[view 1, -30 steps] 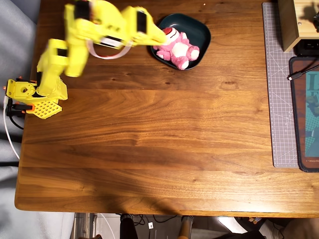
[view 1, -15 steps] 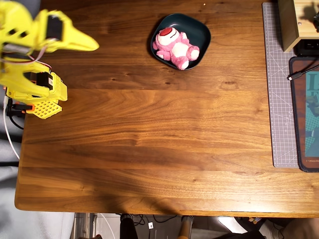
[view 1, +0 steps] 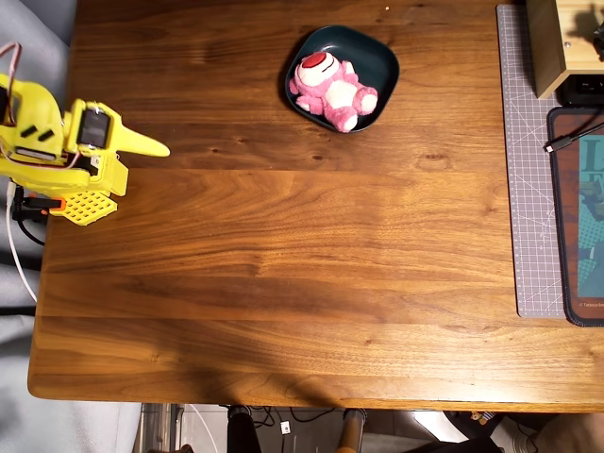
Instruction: Grasp a strawberry bear and put it in the bin.
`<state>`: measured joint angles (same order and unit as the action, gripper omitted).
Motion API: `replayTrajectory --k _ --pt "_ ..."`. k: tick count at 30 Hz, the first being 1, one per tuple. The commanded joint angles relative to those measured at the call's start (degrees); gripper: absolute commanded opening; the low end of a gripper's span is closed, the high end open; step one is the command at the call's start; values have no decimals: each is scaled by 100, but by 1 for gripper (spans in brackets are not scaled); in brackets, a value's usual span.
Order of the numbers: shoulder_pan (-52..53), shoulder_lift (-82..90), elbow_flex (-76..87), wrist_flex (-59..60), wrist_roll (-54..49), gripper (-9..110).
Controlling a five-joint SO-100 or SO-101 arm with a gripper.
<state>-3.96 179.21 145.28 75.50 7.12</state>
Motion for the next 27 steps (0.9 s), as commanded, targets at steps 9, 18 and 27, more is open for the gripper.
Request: replayTrajectory --k 9,18,27 --pt "53 1450 1248 79 -44 0" --pt "-26 1450 2109 0 -62 1" --pt "237 1459 2988 -325 -70 1"
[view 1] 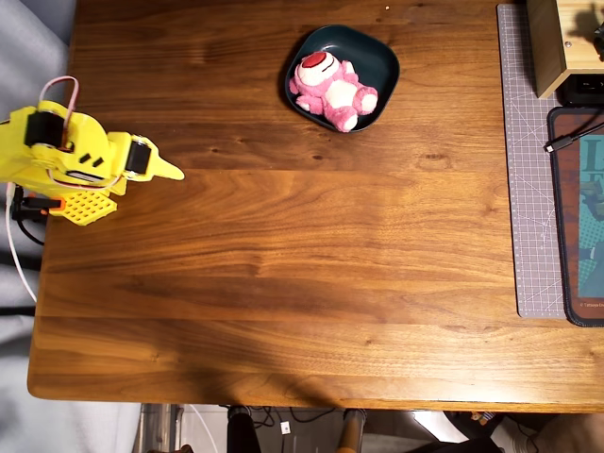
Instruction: Grasp a strawberry bear and put it in the bin.
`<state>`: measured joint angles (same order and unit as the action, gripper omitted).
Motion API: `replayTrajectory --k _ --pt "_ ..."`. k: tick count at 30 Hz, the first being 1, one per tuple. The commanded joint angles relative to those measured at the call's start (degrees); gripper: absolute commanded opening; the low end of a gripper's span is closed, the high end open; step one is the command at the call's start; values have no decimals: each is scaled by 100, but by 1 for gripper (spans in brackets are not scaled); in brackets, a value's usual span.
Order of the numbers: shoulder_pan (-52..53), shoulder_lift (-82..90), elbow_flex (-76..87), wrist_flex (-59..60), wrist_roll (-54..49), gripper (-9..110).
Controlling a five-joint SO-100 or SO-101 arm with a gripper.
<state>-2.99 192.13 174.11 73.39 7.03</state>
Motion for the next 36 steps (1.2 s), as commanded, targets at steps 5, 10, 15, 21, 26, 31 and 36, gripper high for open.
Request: replayTrajectory --k 5,10,15,21,26,31,36 --pt "114 167 105 -114 -62 0" --pt "-53 167 114 -123 9 3" --pt "-70 167 123 -123 -35 0" --pt "-18 167 123 -123 -53 0" --pt "-53 167 114 -123 9 2" --pt "-53 167 114 -123 9 2" --pt "-53 167 114 -123 9 2"
